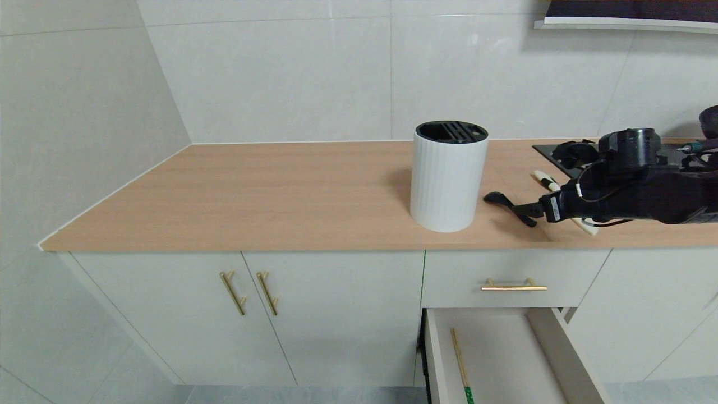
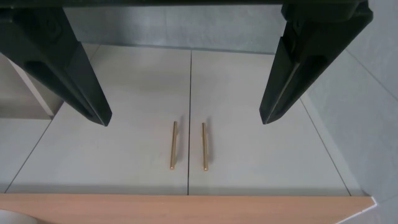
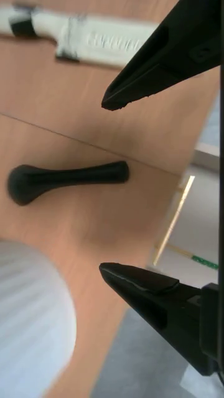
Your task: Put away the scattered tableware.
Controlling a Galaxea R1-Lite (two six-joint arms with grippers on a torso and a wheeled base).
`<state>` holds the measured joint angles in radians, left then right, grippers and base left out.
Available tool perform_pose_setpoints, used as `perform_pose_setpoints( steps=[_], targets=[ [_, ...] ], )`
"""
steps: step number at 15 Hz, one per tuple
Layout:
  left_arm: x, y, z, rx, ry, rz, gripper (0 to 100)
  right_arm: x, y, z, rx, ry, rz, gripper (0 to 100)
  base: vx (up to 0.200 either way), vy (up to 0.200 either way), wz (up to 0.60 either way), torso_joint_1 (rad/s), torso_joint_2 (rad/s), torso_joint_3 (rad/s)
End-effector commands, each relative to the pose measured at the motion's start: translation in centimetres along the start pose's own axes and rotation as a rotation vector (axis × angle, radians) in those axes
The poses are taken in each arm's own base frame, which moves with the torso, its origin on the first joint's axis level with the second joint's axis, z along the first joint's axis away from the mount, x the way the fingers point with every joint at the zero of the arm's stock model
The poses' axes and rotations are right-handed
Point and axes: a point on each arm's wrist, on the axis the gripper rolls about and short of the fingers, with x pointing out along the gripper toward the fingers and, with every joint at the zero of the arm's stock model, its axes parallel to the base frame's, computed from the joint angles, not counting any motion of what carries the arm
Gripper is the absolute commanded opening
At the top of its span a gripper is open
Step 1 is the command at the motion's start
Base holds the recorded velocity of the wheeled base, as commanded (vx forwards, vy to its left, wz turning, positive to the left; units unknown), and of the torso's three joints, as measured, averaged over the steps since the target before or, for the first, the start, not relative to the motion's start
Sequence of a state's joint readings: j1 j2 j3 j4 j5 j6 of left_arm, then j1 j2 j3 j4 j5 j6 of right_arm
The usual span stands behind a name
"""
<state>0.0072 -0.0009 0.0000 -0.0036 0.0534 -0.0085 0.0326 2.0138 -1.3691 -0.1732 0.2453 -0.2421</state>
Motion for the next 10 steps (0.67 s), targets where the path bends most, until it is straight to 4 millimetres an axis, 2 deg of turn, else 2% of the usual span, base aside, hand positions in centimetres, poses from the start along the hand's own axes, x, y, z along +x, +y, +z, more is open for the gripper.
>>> perform_pose_setpoints(
  steps=[1, 5, 10],
  targets=[
    [0.0, 0.0, 0.0, -0.001, 0.000, 0.001, 100, 2.7, -0.3, -1.7, 0.011, 0.029, 0.018, 100, 0.000, 0.000, 0.00, 0.000, 0.00, 0.000],
    [0.0, 0.0, 0.0, -0.001, 0.000, 0.001, 100, 4.9, -0.6, -2.4, 0.025, 0.020, 0.039, 100, 0.000, 0.000, 0.00, 0.000, 0.00, 0.000],
    [0.0, 0.0, 0.0, -0.001, 0.000, 0.001, 100, 6.4, -1.0, -2.4, 0.046, 0.009, 0.037, 100, 0.000, 0.000, 0.00, 0.000, 0.00, 0.000]
  ],
)
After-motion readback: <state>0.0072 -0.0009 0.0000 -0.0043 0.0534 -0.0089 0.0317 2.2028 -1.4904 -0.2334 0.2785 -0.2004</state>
